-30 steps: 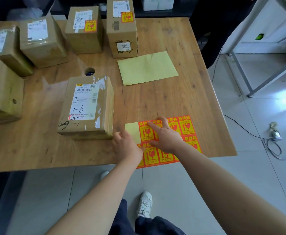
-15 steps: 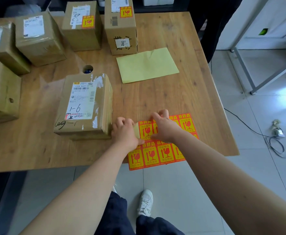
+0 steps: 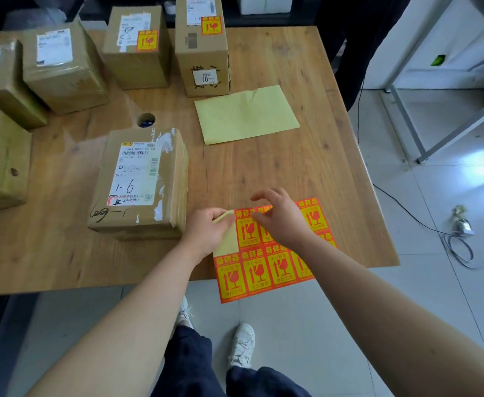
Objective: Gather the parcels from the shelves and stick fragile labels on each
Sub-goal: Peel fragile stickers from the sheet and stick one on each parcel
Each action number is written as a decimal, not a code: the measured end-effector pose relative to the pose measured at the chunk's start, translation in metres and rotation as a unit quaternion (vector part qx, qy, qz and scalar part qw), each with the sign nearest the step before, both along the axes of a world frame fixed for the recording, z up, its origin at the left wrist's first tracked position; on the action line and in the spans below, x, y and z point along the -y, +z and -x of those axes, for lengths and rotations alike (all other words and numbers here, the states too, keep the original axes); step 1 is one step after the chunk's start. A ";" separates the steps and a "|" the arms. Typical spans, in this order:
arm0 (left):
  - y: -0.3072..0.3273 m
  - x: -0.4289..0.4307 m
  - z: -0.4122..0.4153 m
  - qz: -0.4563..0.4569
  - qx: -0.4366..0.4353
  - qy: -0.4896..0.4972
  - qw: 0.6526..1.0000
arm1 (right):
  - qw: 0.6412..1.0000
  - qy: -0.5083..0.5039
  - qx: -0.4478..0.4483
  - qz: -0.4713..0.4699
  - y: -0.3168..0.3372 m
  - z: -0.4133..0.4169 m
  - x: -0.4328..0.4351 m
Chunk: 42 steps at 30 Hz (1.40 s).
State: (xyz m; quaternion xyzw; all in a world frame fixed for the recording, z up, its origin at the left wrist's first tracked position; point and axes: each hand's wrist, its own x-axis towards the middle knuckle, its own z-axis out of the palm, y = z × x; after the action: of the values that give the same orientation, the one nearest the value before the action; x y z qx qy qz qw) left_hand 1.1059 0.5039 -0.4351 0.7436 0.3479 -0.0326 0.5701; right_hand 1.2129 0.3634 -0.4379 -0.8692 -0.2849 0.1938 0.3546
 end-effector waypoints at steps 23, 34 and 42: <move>0.003 0.011 -0.003 0.130 0.116 0.079 0.981 | 0.970 -0.113 -0.173 -0.130 0.016 0.013 -0.011; 0.000 0.011 0.003 0.140 0.130 0.065 0.979 | 0.984 -0.078 -0.121 -0.102 0.021 0.016 -0.009; -0.001 0.013 0.002 0.113 0.123 0.036 0.985 | 0.984 -0.079 -0.135 -0.084 0.019 0.013 -0.006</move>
State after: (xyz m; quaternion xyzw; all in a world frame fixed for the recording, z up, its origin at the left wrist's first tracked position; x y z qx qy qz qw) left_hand 1.1043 0.4909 -0.4361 0.6601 0.2957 0.0404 0.6893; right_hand 1.1998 0.3696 -0.4186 -0.8219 -0.1802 0.2560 0.4759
